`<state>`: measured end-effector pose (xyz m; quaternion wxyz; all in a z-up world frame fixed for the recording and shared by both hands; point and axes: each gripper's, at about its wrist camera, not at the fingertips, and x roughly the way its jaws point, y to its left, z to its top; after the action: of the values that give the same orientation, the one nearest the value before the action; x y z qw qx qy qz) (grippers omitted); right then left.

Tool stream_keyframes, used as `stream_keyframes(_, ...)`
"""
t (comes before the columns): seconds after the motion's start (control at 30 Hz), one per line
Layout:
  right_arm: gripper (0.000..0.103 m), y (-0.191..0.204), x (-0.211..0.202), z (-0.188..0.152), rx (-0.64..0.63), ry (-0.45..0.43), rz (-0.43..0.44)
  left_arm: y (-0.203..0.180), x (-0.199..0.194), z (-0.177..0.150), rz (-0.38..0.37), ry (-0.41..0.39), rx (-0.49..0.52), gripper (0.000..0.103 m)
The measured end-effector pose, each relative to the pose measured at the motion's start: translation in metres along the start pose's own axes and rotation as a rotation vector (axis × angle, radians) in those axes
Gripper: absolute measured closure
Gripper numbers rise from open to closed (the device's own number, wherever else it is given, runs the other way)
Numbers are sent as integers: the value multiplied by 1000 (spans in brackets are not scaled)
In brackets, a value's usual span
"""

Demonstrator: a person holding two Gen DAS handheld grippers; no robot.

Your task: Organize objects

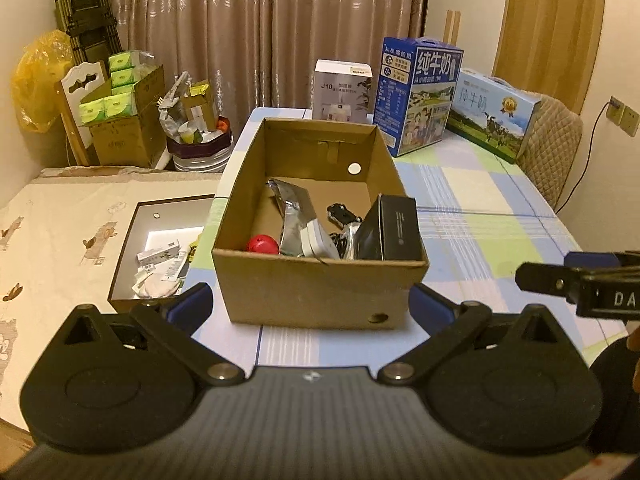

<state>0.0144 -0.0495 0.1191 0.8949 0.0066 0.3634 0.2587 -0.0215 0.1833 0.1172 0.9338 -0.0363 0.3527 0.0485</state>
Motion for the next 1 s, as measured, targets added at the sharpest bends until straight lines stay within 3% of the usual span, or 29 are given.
stream_keyframes(0.33,20,-7,-10,-30,8,44,-18,-17,-11,-16,-23,13,23,1)
stream_keyframes(1.0,20,-7,-16,-32,14,44,-22,-18,-8,-24,8,20,35,1)
